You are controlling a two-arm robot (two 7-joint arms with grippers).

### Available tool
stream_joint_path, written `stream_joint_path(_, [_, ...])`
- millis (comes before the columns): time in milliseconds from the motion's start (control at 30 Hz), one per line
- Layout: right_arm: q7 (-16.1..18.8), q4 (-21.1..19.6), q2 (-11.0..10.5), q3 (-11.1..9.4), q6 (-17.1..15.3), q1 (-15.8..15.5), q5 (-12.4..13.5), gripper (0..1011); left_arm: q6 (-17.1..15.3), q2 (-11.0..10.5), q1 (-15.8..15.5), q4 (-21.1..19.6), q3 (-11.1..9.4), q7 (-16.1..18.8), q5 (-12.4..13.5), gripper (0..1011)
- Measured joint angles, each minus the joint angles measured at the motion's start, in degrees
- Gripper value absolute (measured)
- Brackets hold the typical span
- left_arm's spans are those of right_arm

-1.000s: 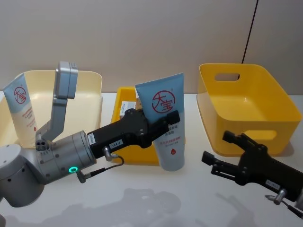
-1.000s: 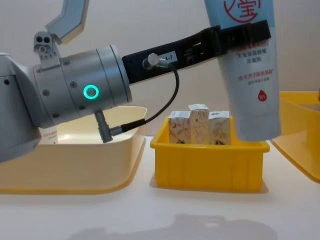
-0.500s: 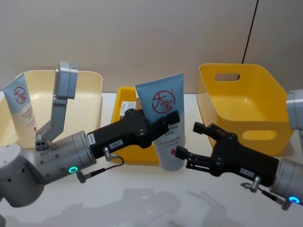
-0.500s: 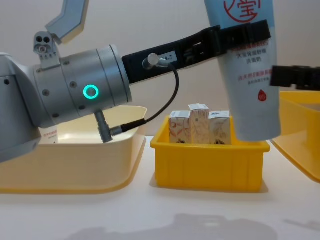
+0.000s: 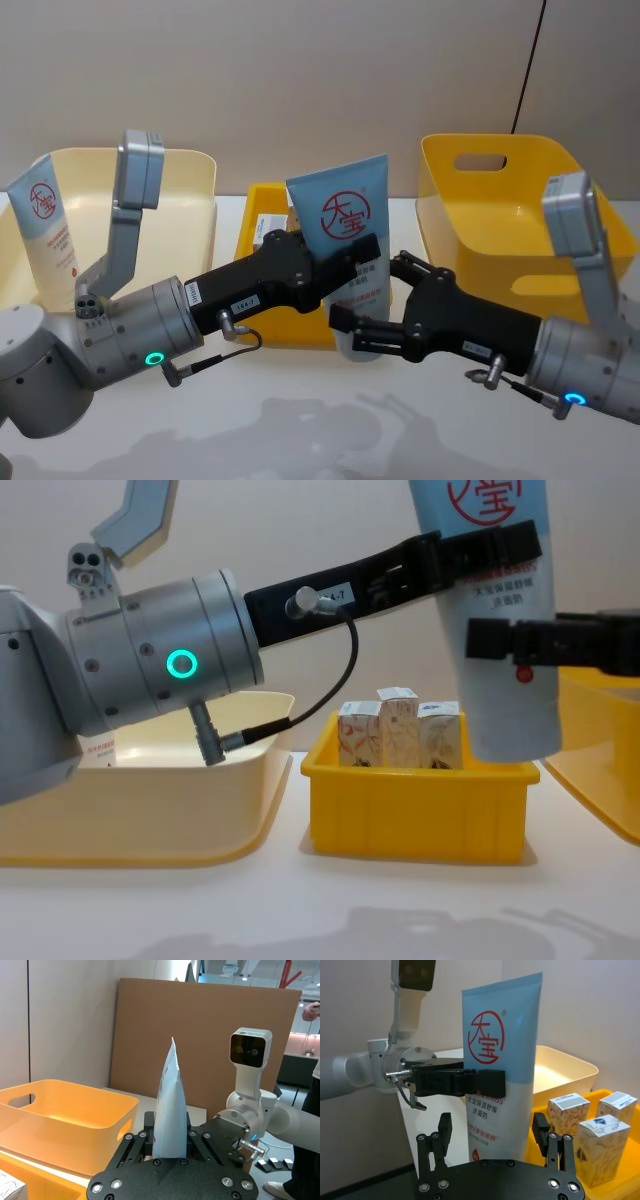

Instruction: Bimanual collaborative sorting of washing and personal care products

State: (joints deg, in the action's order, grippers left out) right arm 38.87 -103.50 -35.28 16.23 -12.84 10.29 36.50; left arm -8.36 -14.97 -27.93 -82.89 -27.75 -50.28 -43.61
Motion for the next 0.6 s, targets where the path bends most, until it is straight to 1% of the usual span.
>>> stream_joint_path(100, [0.27,0.69,0.19,1.25,-0.09,1.12,-0.50,1001,0.00,0.00,0.00,0.00,0.00,0.00,0.00,282])
stream_joint_path(267, [0.50,1.44,0.39,2.53,-0.18,2.26,-1.06,999,0.00,0.00,0.00,0.00,0.00,0.00,0.00,282])
stream_joint_path(467, [0.70,2.13,0.56,3.67,-0.28,3.31,-1.58,873,0.00,0.00,0.00,0.00,0.00,0.00,0.00,282])
stream_joint_path(600, [0.77,2.47,0.64,4.20,-0.32,3.78,-1.82,753,0.00,0.00,0.00,0.00,0.01,-0.01,0.00,282])
